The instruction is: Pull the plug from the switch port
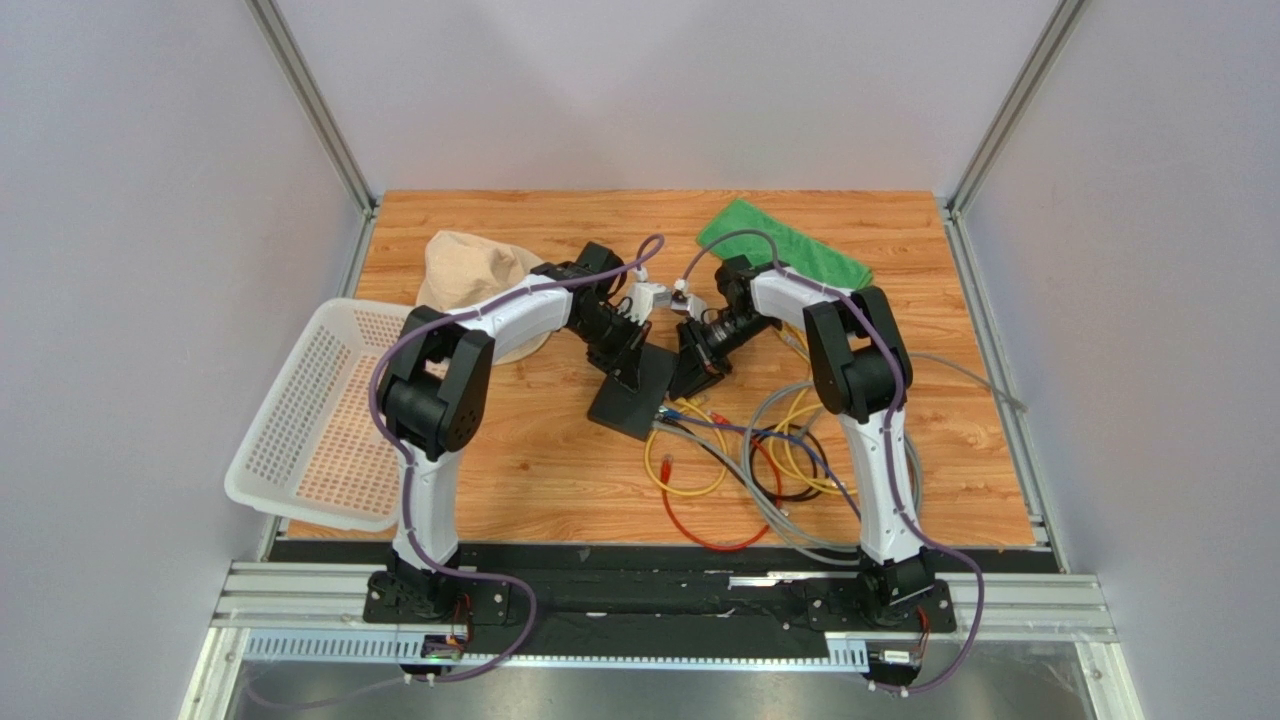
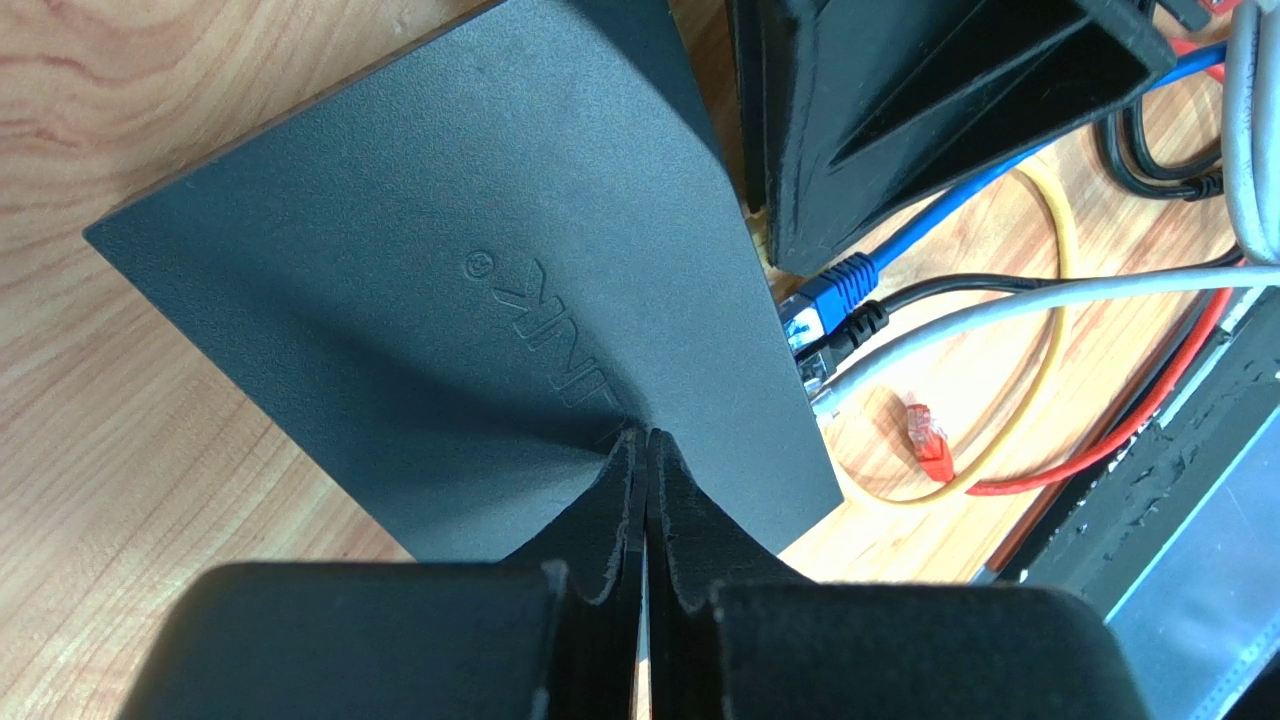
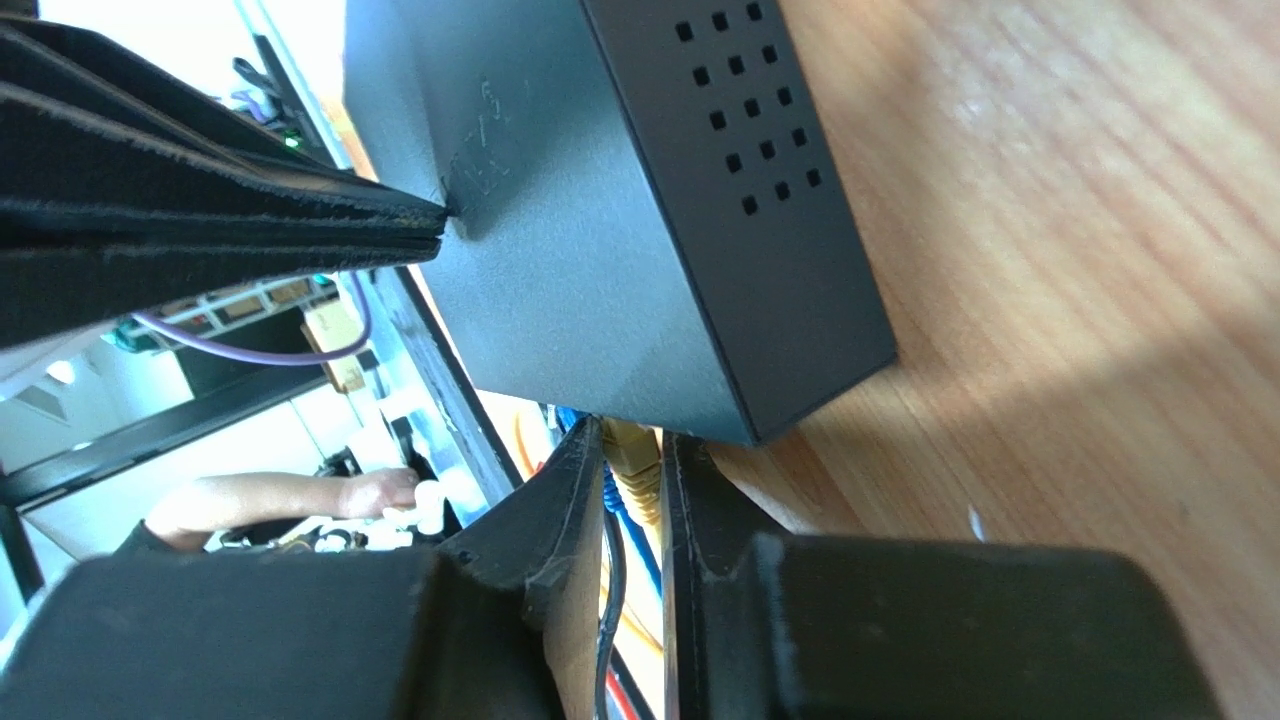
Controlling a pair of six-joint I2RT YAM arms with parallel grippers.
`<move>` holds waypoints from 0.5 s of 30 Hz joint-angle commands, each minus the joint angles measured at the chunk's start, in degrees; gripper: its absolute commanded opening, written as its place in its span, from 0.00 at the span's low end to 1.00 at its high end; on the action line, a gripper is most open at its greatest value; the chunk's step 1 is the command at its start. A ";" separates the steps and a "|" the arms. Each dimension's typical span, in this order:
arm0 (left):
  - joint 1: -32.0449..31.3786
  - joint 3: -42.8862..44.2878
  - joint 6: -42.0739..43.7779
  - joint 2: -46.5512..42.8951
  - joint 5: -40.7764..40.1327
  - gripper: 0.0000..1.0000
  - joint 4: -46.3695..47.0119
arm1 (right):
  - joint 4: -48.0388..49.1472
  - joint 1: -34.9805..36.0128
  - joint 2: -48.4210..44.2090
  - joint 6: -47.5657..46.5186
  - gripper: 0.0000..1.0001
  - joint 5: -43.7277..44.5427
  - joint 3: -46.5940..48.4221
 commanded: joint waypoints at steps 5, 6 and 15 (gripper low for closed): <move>-0.27 -1.12 1.78 3.64 -5.58 0.00 2.02 | 14.78 -0.93 -5.03 1.40 0.00 8.37 -10.36; -0.27 -1.20 1.69 3.64 -5.58 0.00 2.11 | 14.70 -1.28 -4.59 1.49 0.00 8.03 -9.23; -0.36 -1.38 1.87 3.29 -5.58 0.00 2.20 | 0.20 -2.43 4.47 -7.03 0.00 0.21 2.91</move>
